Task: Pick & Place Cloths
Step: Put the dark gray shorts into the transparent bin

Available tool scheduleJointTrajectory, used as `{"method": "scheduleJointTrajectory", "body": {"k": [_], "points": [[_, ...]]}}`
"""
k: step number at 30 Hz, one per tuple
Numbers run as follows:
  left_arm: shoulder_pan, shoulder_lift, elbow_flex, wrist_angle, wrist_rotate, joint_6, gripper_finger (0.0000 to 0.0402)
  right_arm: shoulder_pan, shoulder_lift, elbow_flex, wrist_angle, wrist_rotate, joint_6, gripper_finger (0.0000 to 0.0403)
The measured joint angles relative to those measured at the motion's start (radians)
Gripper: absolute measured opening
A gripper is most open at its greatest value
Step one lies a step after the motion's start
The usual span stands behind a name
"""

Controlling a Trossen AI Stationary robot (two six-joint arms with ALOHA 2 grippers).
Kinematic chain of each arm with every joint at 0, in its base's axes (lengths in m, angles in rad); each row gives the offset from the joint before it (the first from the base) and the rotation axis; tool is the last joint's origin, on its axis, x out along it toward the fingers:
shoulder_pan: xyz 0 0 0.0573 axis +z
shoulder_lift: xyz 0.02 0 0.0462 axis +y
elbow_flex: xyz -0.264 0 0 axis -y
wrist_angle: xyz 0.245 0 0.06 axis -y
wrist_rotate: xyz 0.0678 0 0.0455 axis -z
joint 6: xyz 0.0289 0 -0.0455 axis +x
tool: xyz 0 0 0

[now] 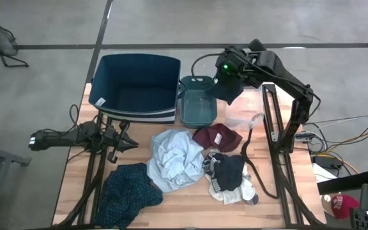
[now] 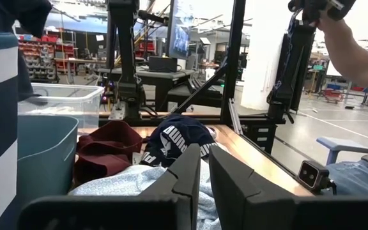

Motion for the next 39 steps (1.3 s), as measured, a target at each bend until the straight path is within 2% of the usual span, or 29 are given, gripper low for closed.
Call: {"method": "scheduleJointTrajectory", "body": {"k": [3, 7, 11, 16, 21, 24, 28, 33, 39], "points": [[0.000, 0.000, 0.000, 0.000, 0.000, 0.000, 0.0041, -0.009, 0.002, -0.027, 0.000, -0.021, 0.049, 0.0015], [0.000, 0.000, 0.000, 0.000, 0.000, 0.000, 0.0040, -0.048, 0.001, -0.074, 0.003, -0.120, 0.097, 0.0018], [0.000, 0.000, 0.000, 0.000, 0.000, 0.000, 0.0040, -0.078, 0.001, -0.156, 0.095, -0.215, 0.027, 0.0013], [0.000, 0.000, 0.000, 0.000, 0.000, 0.000, 0.0041, -0.077, -0.021, -0.287, 0.357, -0.412, -0.086, 0.0011], [0.000, 0.000, 0.000, 0.000, 0.000, 0.000, 0.0040, -0.070, -0.109, -0.457, 0.665, -0.581, -0.152, 0.0010], [0.000, 0.000, 0.000, 0.000, 0.000, 0.000, 0.0041, -0.066, -0.191, -0.572, 0.788, -0.584, -0.157, 0.0010], [0.000, 0.000, 0.000, 0.000, 0.000, 0.000, 0.0039, -0.067, -0.336, -0.724, 0.851, -0.510, -0.174, 0.0010], [0.000, 0.000, 0.000, 0.000, 0.000, 0.000, 0.0041, -0.067, -0.534, -0.891, 0.951, -0.492, -0.175, 0.0011], [0.000, 0.000, 0.000, 0.000, 0.000, 0.000, 0.0039, -0.067, -0.751, -1.042, 0.995, -0.380, -0.173, 0.0013]]}}
